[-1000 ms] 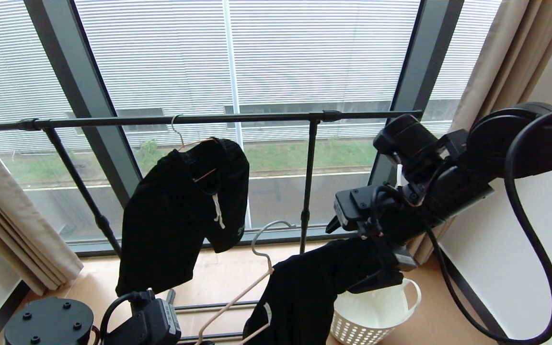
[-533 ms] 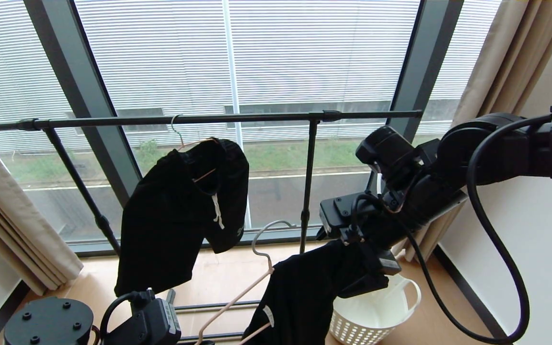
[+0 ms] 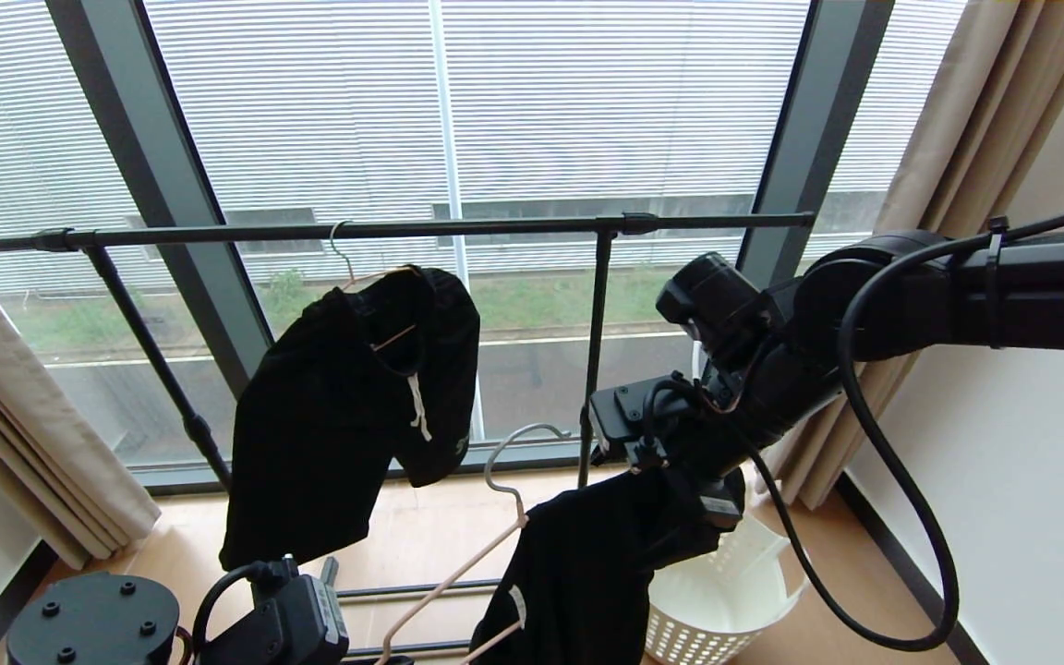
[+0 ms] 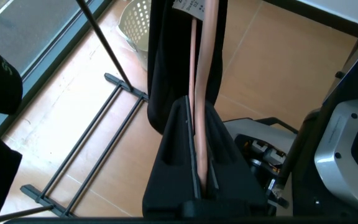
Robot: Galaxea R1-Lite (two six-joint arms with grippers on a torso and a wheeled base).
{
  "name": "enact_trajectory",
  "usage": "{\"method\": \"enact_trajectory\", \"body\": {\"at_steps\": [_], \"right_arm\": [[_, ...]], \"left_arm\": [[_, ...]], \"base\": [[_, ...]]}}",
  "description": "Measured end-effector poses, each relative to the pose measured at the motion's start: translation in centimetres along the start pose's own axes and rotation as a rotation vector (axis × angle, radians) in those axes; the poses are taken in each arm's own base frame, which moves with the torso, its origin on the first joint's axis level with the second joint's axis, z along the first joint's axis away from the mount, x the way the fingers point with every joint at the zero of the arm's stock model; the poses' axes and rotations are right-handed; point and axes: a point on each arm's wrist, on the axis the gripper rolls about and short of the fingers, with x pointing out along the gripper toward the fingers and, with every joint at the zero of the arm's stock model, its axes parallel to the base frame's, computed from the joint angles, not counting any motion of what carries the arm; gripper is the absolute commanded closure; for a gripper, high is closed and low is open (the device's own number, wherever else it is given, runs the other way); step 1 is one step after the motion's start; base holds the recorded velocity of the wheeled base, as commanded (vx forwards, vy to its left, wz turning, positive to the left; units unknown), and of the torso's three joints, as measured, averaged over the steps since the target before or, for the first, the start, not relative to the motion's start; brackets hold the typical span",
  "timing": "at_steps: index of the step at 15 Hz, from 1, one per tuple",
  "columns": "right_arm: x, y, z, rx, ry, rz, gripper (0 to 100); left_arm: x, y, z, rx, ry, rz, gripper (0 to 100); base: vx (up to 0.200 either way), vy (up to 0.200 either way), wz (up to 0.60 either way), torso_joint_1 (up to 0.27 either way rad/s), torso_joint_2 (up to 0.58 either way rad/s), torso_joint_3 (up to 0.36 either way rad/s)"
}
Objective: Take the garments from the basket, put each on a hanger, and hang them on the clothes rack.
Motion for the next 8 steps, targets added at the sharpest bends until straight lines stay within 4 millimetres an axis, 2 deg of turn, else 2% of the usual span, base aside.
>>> {"method": "enact_trajectory", "body": {"at_steps": [2, 3, 8], "right_arm": [[0.38, -0.32, 0.09, 0.003, 0.001, 0.002, 0], [0.51, -0.42, 0.07, 0.007, 0.002, 0.003, 100], [0.7, -0.5, 0.09, 0.007, 0.002, 0.004, 100]], "left_arm": [[-0.01, 0.0, 0.0, 0.0, 0.0, 0.001, 100], [-0.02, 0.0, 0.02, 0.001, -0.001, 0.0, 100], [-0.02, 0.06, 0.09, -0.001, -0.004, 0.006, 100]], "base": [[0.0, 0.0, 0.0, 0.0, 0.0, 0.0], [0.0, 0.0, 0.0, 0.0, 0.0, 0.0], [0.0, 0.0, 0.0, 0.0, 0.0, 0.0]]}}
